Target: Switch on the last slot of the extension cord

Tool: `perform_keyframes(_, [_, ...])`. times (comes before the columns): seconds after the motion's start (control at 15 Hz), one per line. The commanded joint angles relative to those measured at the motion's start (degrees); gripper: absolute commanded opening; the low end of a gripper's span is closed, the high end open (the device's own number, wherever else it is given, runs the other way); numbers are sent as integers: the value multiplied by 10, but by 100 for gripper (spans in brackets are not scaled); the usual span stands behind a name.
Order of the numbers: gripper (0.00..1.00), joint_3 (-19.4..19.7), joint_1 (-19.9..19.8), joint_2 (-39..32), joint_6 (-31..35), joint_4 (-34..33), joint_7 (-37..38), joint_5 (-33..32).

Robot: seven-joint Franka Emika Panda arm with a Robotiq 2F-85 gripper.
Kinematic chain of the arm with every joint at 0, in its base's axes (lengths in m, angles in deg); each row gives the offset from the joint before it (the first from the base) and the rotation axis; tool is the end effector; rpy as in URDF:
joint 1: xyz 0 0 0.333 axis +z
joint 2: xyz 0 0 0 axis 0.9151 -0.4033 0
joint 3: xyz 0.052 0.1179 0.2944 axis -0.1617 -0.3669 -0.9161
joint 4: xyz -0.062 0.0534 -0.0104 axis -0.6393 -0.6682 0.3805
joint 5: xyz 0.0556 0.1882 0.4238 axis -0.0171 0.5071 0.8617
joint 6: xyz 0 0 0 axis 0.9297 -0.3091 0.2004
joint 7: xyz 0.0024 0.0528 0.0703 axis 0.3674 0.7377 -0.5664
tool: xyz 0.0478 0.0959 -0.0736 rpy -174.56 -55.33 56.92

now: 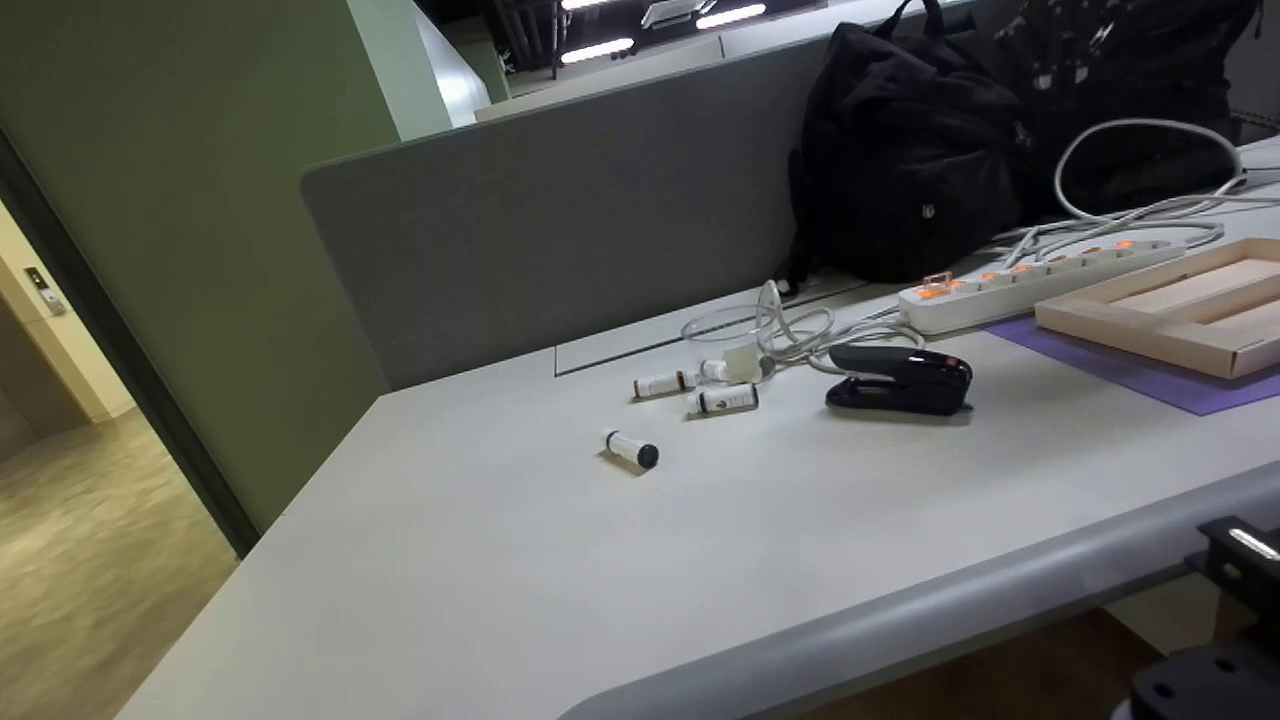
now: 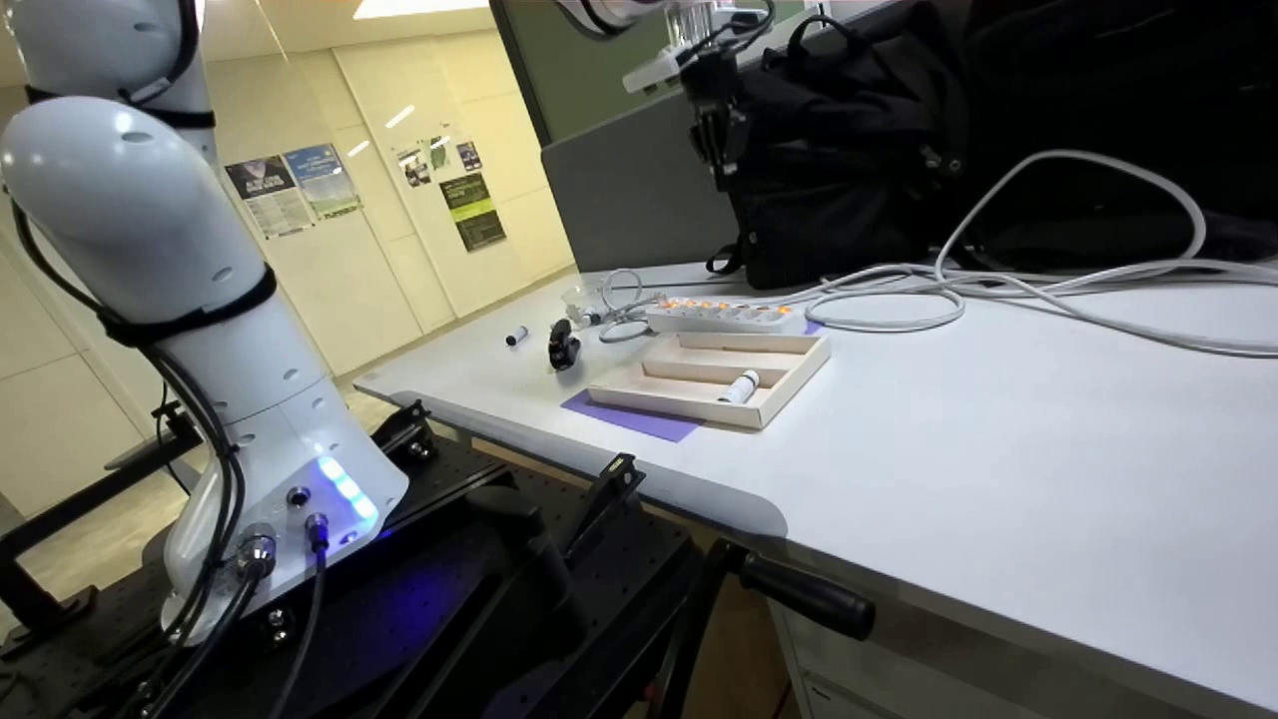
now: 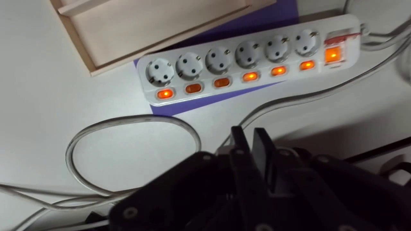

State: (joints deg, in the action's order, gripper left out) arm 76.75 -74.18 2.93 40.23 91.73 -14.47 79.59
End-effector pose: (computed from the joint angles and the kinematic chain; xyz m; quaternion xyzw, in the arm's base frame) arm 0.6784 -0.1477 0.2695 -0.9829 0.1783 0.0174 0.0414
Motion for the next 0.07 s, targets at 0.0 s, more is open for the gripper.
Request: perform_keyframes(0.0, [21,0,1,18,-20,2,-3,3])
